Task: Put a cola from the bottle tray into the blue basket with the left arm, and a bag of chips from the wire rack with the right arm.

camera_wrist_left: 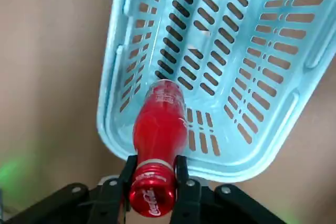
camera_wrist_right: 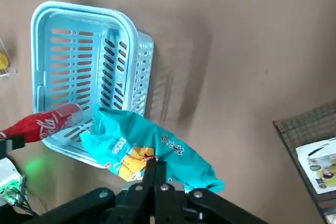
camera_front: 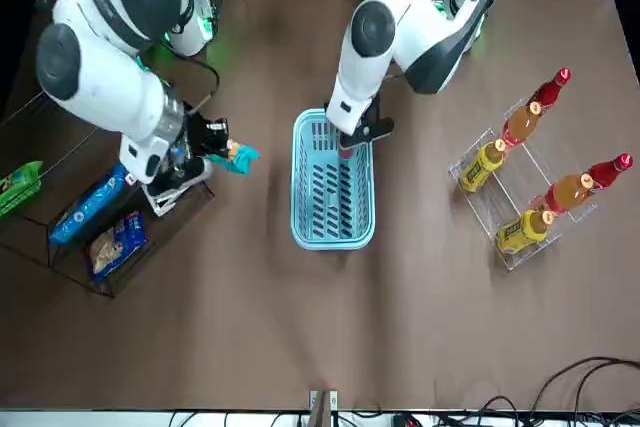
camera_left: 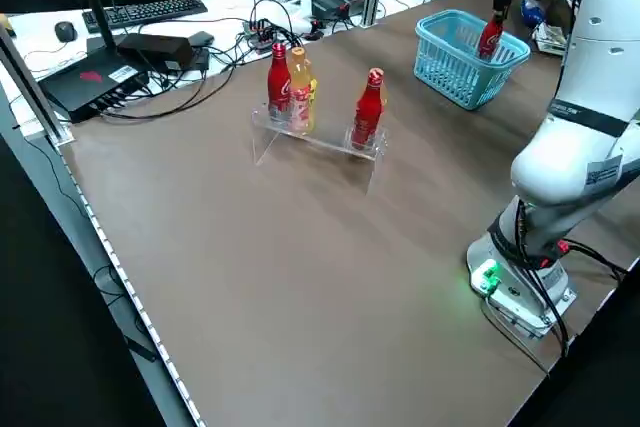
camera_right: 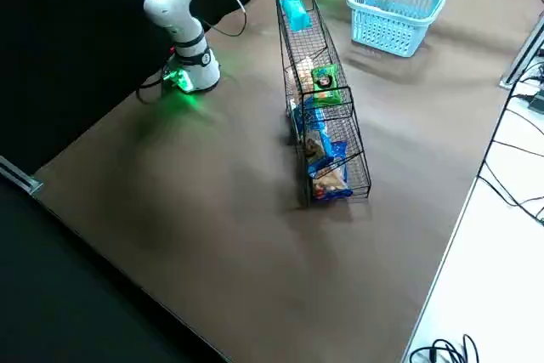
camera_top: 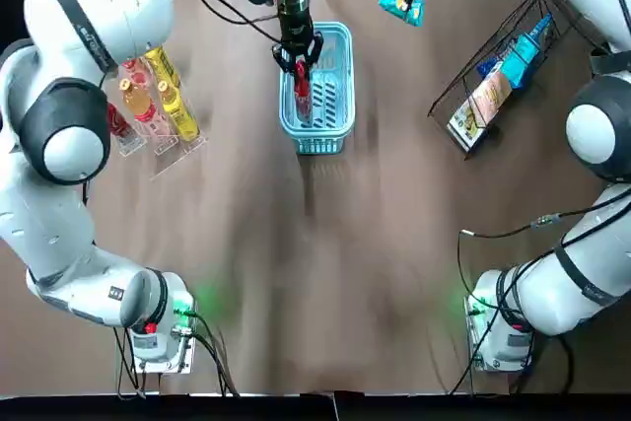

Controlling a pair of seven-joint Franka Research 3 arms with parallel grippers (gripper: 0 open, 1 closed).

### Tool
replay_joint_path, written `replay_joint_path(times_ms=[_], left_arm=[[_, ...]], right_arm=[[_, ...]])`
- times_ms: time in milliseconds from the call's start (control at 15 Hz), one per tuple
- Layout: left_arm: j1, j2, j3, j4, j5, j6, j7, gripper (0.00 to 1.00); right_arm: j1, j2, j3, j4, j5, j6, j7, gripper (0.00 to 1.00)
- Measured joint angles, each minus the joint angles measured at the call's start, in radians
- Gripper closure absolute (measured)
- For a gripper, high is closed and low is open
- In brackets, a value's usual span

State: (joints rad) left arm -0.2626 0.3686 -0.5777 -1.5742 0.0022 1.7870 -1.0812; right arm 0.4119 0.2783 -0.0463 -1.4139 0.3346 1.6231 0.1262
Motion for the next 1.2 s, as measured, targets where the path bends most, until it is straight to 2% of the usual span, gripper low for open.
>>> replay_joint_path(times_ms=[133, 333, 467, 800, 1200], left_arm=[[-0.001, 0.035, 0.002, 0.000, 0.000, 0.043, -0.001, 0.67], [-0.001, 0.102, 0.005, 0.001, 0.000, 0.105, -0.001, 0.67], [-0.015, 0.126, 0.020, 0.001, 0.003, 0.129, -0.001, 0.67], [-0.157, 0.146, 0.173, 0.002, 0.004, 0.168, -0.019, 0.67], [-0.172, 0.177, 0.193, 0.002, 0.004, 0.217, -0.020, 0.67]], right_arm=[[0.009, 0.021, 0.000, -0.001, 0.026, 0.000, 0.004, 0.99], [0.037, 0.086, 0.000, -0.003, 0.135, 0.003, 0.004, 0.99], [0.053, 0.110, 0.000, -0.003, 0.148, 0.040, 0.018, 0.99], [0.067, 0.139, -0.001, -0.003, 0.151, 0.108, 0.030, 0.99], [0.067, 0.139, -0.003, -0.002, 0.152, 0.109, 0.034, 0.99]])
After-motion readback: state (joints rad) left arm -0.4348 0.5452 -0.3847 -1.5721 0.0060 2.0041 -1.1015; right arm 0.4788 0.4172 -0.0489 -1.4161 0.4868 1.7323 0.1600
